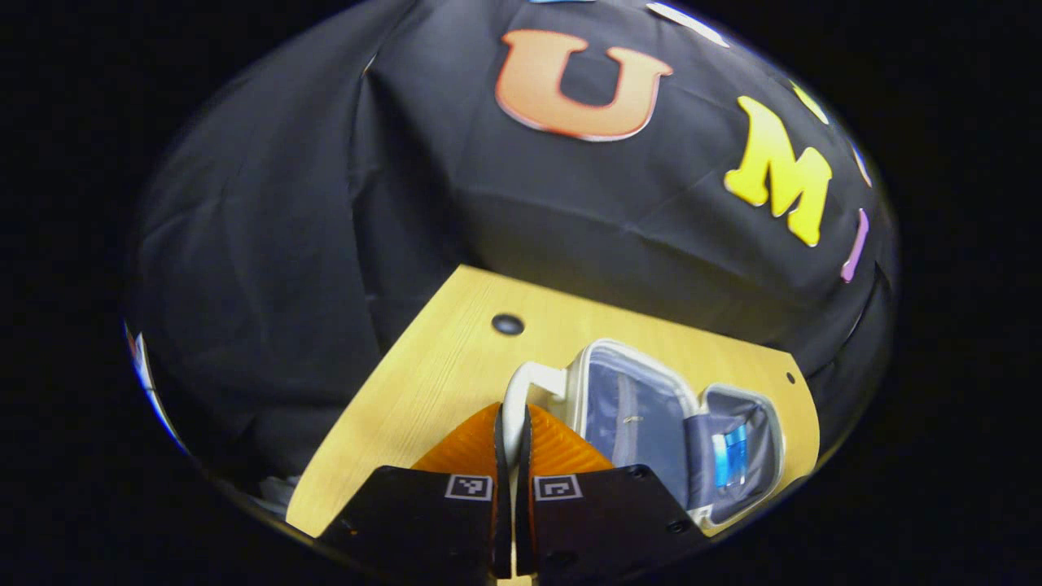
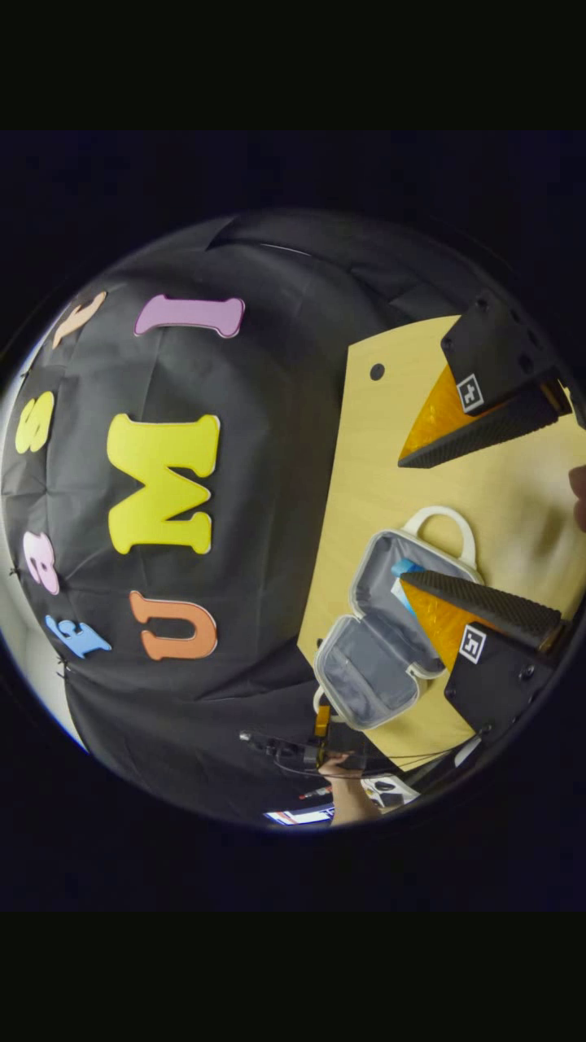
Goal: First open the suitcase, pack the skin care products into it, and then close the suitcase.
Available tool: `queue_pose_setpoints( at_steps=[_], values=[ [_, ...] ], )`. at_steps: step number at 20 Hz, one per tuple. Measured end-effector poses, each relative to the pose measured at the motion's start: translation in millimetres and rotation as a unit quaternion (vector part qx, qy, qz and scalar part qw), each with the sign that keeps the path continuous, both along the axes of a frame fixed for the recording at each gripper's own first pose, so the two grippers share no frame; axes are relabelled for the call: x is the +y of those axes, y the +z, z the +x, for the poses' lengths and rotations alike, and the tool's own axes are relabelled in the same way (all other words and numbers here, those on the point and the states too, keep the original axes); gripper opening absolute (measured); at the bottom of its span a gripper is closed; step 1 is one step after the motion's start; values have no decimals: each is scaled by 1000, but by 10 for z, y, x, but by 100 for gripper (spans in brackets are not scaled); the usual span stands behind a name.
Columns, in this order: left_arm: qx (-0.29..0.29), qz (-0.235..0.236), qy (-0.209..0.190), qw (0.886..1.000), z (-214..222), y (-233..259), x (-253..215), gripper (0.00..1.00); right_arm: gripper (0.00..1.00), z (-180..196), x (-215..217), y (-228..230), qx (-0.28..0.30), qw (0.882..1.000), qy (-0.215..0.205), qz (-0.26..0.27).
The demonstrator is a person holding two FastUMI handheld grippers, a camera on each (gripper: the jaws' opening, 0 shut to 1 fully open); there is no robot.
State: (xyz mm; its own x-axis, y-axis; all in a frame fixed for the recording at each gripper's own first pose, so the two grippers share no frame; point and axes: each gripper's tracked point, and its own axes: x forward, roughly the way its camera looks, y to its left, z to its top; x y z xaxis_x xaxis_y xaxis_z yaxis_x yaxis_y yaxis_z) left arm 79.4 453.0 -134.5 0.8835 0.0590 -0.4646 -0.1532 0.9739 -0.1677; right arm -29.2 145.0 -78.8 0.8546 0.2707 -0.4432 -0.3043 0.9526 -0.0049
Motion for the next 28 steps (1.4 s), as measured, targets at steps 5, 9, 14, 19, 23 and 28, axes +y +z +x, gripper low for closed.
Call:
queue_pose_setpoints(
  at_steps=[5,9,14,19,23,28],
  values=[
    [-50,25,-18,998,-118,907,-853,5,76,-2,-394,121,-22,999,-26,26],
    [-67,92,-9,994,-265,1191,-1514,4,76,-2,-783,167,-35,997,-46,42],
    [-76,116,-45,989,-300,1316,-2438,4,76,-40,-1313,154,-34,995,-76,49],
    [-74,151,-106,980,-311,1110,-3351,5,76,-135,-1828,43,-24,992,-110,55],
    [-59,137,-125,981,-279,830,-3766,4,76,-194,-2130,-20,-17,990,-130,54],
    [-34,138,-150,978,-188,485,-4161,4,76,-210,-2380,-106,-5,989,-143,46]
  ],
)
